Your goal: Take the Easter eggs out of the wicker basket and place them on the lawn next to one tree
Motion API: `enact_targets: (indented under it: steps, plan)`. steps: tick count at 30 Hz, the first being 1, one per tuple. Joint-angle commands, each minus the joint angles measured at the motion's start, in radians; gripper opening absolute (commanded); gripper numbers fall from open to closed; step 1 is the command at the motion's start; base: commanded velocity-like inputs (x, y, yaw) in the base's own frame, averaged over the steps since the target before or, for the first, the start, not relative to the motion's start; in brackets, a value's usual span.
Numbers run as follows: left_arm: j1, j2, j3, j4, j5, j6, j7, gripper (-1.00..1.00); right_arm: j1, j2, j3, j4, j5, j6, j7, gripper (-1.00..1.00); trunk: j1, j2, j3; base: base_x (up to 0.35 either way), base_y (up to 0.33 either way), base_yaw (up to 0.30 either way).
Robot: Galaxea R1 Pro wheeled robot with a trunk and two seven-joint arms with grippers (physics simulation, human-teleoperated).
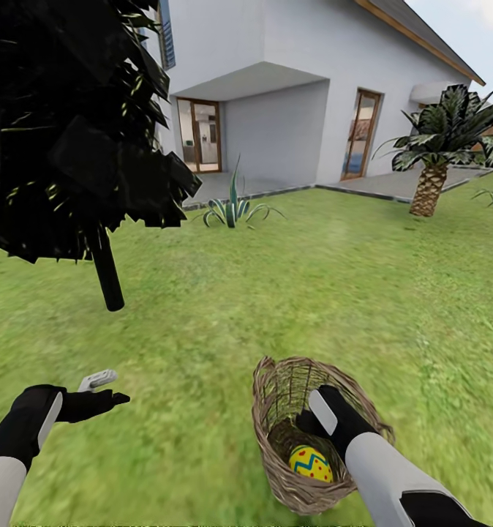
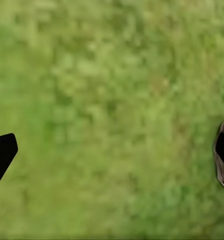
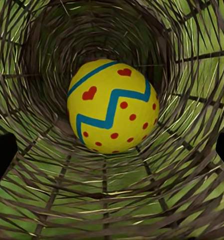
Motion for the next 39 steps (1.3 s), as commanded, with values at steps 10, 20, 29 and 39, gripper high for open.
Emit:
enact_targets:
  steps: [10,20,29,39]
  plan:
    - [-0.001,0.000,0.003,-0.001,-0.005,0.004,-0.005,1.00,0.000,0.000,-0.003,-0.002,-0.008,0.003,-0.008,1.00,0.000,0.000,-0.017,0.167,0.044,0.000]
    - [-0.001,-0.001,0.002,-0.001,-0.005,0.004,-0.006,1.00,0.000,-0.003,-0.001,0.002,-0.002,0.017,-0.008,1.00,0.000,0.000,-0.034,0.016,0.003,0.000]
    - [-0.001,-0.001,0.002,-0.001,-0.005,0.004,-0.006,1.00,0.000,-0.003,-0.001,0.003,-0.001,0.060,-0.004,1.00,0.000,0.000,-0.049,0.000,0.000,0.000]
    - [-0.001,-0.001,0.003,-0.001,-0.005,0.003,-0.006,1.00,0.000,-0.003,0.000,0.000,0.002,0.055,-0.003,1.00,0.000,0.000,-0.065,0.060,0.000,0.000]
